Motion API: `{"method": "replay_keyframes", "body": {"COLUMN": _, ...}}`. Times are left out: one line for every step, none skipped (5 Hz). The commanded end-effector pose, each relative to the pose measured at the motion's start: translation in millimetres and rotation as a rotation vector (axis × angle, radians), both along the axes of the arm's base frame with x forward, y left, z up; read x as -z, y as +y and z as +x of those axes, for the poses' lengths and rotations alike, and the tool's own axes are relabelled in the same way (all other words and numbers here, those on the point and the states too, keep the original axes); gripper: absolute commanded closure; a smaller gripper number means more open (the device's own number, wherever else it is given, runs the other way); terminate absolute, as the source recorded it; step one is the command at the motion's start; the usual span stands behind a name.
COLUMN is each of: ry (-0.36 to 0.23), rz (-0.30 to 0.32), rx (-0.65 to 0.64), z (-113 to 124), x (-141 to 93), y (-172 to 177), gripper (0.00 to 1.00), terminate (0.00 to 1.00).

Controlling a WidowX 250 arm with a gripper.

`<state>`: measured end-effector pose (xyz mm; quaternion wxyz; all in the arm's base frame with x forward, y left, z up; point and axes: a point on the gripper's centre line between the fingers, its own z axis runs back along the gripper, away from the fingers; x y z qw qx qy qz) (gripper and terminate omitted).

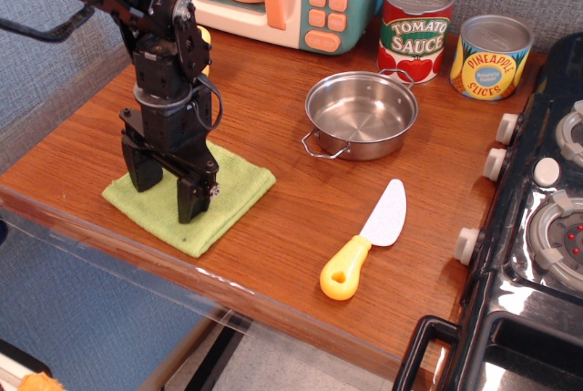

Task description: PLACE THE YELLOW TOPWEL SIDE IF THE TABLE

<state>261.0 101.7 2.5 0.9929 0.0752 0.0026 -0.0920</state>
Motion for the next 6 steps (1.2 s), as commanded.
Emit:
{"method": "replay_keyframes", "body": {"ry": 0.025, "rz": 0.001, "rx": -0.258, "z": -18.6, "x": 17.7, "y": 83.0, "gripper": 0.00, "terminate": 0.00}}
{"method": "replay_keyframes", "body": {"ry": 0.031, "rz": -0.018, "rx": -0.311, "z": -24.7, "x": 17.4, "y": 106.4, "gripper": 0.00, "terminate": 0.00}}
{"method": "replay_keyframes", "body": {"ry": 0.022, "rz": -0.028, "rx": -0.327, "z": -28.1, "x": 13.6, "y": 115.4, "gripper": 0.00, "terminate": 0.00}}
{"method": "replay_keyframes", "body": {"ry": 0.023, "rz": -0.056, "rx": -0.305, "z": -28.7, "x": 14.4, "y": 112.2, "gripper": 0.00, "terminate": 0.00}}
{"method": "replay_keyframes", "body": {"ry": 0.006, "rz": -0.069, "rx": -0.227, "z": -21.3, "x": 6.8, "y": 95.0, "gripper": 0.00, "terminate": 0.00}}
{"method": "replay_keyframes", "body": {"ry": -0.090, "rz": -0.091, "rx": -0.201, "z": -6.9, "x": -34.5, "y": 81.6, "gripper": 0.00, "terminate": 0.00}}
